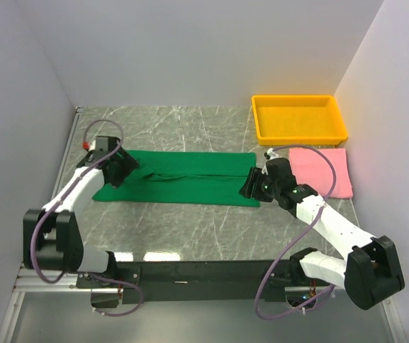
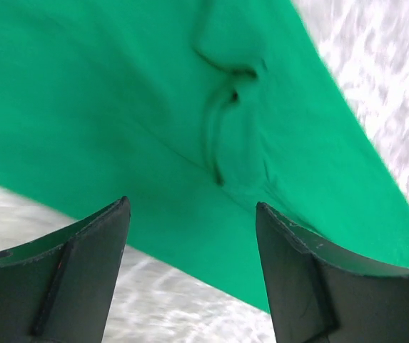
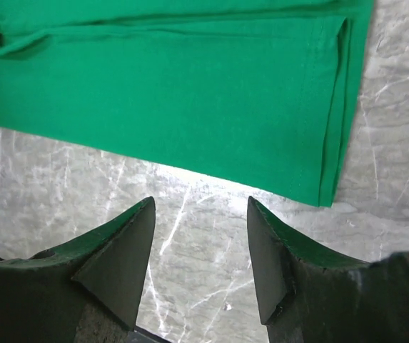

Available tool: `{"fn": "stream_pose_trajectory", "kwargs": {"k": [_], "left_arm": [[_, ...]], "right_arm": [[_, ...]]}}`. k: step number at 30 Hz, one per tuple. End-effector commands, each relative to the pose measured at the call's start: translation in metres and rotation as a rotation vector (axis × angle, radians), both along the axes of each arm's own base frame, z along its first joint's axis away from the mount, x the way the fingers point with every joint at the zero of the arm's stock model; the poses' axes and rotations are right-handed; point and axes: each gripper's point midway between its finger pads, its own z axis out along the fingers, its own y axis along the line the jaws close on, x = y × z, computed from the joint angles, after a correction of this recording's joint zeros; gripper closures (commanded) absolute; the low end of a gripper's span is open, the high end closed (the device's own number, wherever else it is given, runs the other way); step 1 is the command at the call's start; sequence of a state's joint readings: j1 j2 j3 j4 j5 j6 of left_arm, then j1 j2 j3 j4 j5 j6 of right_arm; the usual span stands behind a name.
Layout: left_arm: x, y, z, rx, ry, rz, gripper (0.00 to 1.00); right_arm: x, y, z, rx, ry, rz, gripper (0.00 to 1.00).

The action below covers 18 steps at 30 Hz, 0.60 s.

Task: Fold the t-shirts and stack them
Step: Fold the tshirt

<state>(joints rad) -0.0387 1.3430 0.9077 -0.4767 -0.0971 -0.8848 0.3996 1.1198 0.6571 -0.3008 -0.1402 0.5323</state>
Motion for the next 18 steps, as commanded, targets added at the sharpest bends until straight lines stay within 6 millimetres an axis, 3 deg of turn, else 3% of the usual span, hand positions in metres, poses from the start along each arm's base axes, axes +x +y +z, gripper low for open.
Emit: {"fn": "stream_pose_trajectory", "kwargs": {"k": [1, 8, 14, 18], "left_arm": [[0.023, -0.039, 0.000, -0.138, -0.029, -0.028, 0.24], [0.055, -0.060, -0.029, -0.144, 0.042, -0.034, 0.33], [0.075, -0.066, -0.037, -0.135, 0.063, -0.038, 0.53], [0.088, -0.068, -0.029, -0.128, 0.038, -0.041, 0.68]], "right_arm": [[0.000, 0.006, 0.005, 0.022, -0.053, 0.039, 0.39], [-0.004, 0.001, -0.002, 0.000, -0.064, 0.048, 0.39], [-0.003, -0.001, -0.003, -0.018, -0.064, 0.047, 0.39], [-0.003, -0.001, -0.005, -0.022, -0.060, 0.049, 0.39]]}}
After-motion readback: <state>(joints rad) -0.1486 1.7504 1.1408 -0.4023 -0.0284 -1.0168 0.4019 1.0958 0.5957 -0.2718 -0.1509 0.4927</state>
